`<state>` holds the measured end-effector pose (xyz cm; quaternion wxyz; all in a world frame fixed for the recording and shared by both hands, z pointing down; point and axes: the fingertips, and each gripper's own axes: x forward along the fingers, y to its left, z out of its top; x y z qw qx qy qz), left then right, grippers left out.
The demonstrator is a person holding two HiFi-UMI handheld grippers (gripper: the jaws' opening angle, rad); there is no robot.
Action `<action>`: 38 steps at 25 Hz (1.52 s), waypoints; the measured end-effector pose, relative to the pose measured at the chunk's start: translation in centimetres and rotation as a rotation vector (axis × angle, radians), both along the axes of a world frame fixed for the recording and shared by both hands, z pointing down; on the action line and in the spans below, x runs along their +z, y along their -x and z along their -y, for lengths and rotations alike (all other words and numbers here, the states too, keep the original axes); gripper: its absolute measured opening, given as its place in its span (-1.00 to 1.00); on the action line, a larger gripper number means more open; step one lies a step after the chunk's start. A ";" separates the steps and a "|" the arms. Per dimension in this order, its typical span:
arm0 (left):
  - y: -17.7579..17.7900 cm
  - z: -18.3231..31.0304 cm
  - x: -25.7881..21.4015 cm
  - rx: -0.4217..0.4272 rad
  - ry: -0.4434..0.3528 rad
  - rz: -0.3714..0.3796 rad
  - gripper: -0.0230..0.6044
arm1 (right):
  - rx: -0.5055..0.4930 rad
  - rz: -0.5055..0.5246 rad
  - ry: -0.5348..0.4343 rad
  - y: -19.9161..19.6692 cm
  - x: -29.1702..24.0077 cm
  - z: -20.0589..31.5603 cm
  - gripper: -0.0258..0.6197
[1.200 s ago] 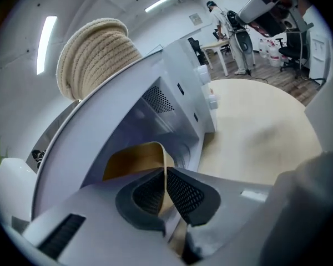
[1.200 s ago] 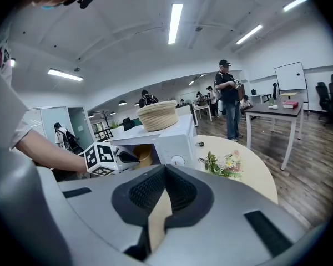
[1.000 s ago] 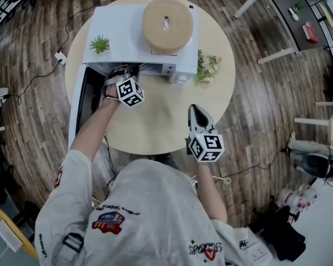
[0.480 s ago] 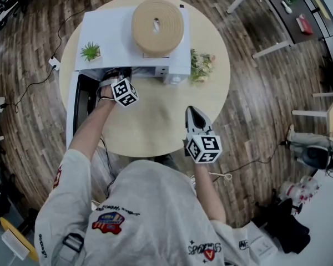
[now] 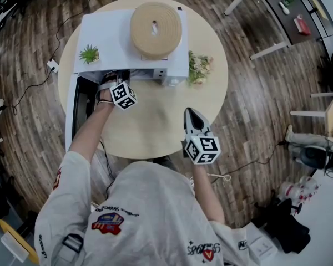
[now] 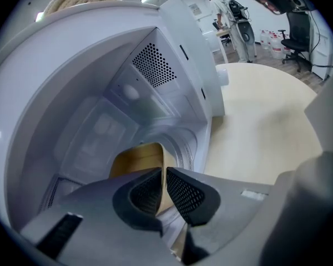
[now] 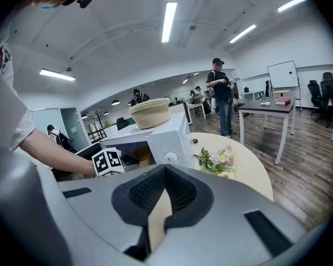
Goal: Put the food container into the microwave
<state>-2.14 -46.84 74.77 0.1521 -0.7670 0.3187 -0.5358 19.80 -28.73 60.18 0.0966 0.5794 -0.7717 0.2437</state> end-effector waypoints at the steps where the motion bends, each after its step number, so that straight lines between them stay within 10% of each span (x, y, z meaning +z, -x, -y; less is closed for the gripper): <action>1: 0.0 0.0 0.0 -0.002 -0.002 -0.001 -0.88 | -0.001 0.001 -0.001 0.0 0.0 0.0 -0.93; 22: 1.2 -3.2 -4.5 -0.099 -0.023 -0.147 -0.89 | -0.062 0.005 -0.042 2.2 -1.8 -0.8 -0.93; 38: 5.5 -10.0 -11.4 -0.323 0.042 -0.478 -0.91 | -0.184 -0.007 -0.105 7.3 -4.1 0.6 -0.92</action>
